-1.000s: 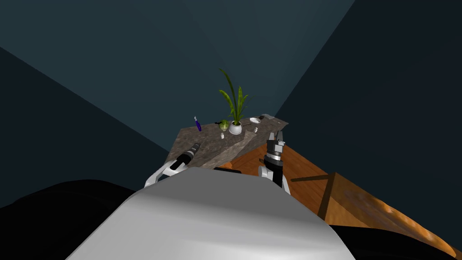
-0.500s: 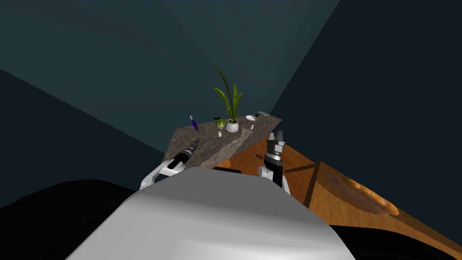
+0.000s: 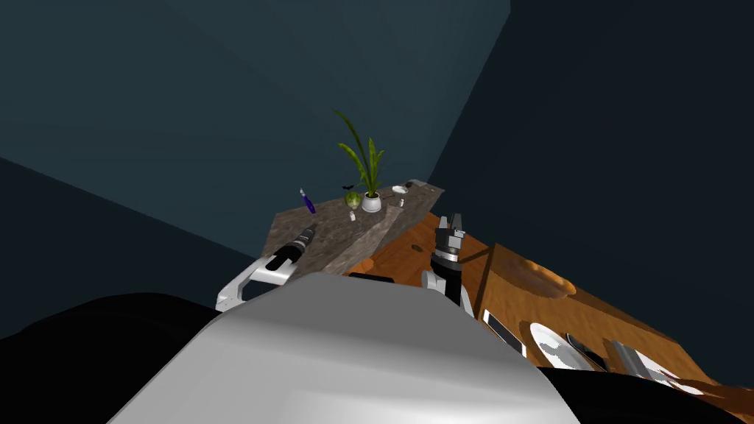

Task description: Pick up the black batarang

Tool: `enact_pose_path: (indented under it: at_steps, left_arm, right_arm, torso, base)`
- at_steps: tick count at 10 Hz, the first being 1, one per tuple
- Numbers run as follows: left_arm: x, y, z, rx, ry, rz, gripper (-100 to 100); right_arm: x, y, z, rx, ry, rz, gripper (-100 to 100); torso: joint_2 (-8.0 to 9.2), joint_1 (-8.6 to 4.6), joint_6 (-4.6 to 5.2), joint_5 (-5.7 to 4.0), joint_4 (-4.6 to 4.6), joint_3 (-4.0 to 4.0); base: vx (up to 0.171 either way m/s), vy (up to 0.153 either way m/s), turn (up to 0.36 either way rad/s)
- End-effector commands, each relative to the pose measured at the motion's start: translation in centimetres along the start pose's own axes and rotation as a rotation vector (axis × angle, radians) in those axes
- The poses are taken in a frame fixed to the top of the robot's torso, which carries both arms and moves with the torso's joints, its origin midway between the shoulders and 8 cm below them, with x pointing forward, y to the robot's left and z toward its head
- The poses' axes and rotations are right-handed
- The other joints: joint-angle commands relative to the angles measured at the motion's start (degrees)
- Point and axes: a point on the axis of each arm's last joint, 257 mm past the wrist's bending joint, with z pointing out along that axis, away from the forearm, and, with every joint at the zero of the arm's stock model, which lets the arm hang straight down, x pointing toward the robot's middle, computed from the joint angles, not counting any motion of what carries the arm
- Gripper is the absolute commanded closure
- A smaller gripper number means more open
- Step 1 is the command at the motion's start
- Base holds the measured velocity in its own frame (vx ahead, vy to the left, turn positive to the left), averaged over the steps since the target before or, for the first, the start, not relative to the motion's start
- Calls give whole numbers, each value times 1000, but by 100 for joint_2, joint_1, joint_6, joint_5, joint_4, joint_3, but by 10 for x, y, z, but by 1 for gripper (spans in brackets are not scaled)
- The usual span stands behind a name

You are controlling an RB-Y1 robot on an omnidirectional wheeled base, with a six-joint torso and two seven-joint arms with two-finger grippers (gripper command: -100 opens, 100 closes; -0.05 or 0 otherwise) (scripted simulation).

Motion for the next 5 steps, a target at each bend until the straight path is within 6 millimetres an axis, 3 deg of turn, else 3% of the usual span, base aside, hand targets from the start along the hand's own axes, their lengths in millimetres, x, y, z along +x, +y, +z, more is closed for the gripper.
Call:
enact_pose_path:
  at_steps: [1, 5]
  left_arm:
    - [-18, 3, -2, -15, -35, -13, -100]
    - [-67, 2, -5, -50, -129, -50, -100]
  right_arm:
    - [0, 0, 0, 0, 0, 0, 0]
    - [0, 0, 0, 0, 0, 0, 0]
  torso:
    - [0, 0, 0, 0, 0, 0]
    - [-12, -3, -2, -1, -3, -7]
  base:
    - [-61, 4, -234]
    - [-56, -9, -252]
